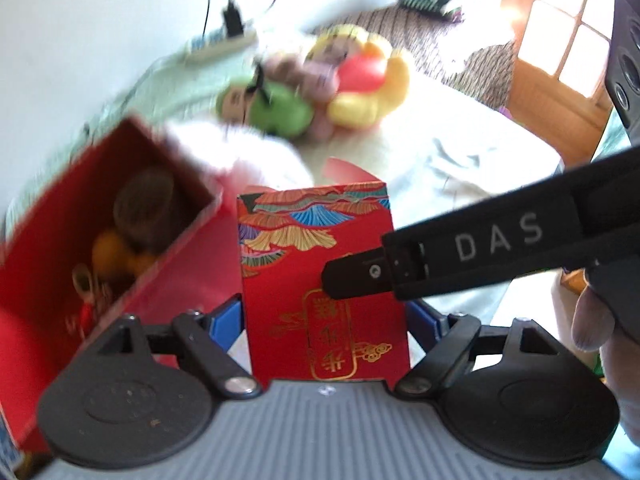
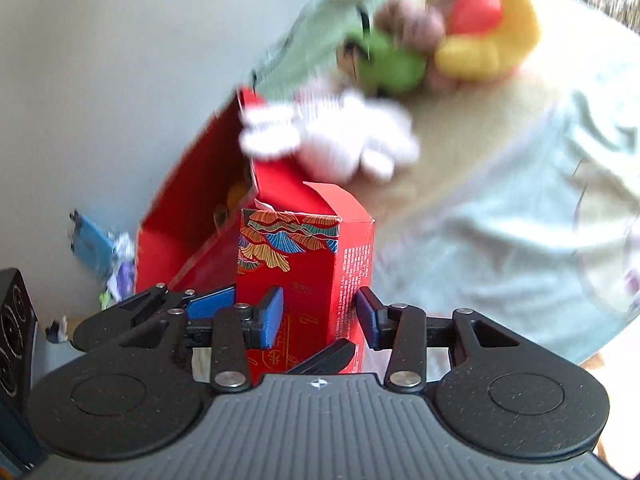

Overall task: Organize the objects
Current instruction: 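Carry the gift box over the red box with the right gripper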

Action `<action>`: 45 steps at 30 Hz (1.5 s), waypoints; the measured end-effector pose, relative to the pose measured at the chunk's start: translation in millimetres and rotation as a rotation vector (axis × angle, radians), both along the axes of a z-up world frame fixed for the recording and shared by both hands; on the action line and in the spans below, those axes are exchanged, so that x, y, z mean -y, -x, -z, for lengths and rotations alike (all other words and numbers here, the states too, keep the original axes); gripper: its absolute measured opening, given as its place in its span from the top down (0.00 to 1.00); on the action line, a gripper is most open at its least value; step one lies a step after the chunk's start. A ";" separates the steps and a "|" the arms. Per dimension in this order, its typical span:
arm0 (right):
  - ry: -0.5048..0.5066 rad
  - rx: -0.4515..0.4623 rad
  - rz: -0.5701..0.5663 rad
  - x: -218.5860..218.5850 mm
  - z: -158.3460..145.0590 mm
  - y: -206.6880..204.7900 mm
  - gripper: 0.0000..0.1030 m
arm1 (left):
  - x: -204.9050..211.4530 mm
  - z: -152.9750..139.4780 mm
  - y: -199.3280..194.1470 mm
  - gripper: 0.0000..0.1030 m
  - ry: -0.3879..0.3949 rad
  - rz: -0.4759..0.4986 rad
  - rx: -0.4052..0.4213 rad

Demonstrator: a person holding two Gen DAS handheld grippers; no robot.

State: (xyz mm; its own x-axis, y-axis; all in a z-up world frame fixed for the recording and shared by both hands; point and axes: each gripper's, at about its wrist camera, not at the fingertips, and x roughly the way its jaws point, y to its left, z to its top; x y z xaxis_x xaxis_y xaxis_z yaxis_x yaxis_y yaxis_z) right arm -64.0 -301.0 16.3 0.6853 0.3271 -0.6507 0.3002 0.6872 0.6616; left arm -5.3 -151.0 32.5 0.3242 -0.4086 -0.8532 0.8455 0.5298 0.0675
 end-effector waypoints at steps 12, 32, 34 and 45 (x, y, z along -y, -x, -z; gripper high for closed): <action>0.108 0.270 -0.066 -6.7 -76.3 -53.6 0.57 | -6.1 -90.3 -30.9 0.19 0.131 -0.085 0.250; 0.018 0.058 -0.562 -158.3 -5.7 -234.0 0.57 | -128.4 -3.6 -178.5 0.21 -0.069 -0.554 0.122; 0.007 0.012 -0.597 -163.3 5.6 -247.6 0.57 | -132.7 8.6 -186.0 0.21 -0.095 -0.577 0.091; -0.022 -0.147 -0.746 -175.1 41.8 -278.3 0.53 | -122.0 51.7 -210.5 0.21 -0.238 -0.640 0.004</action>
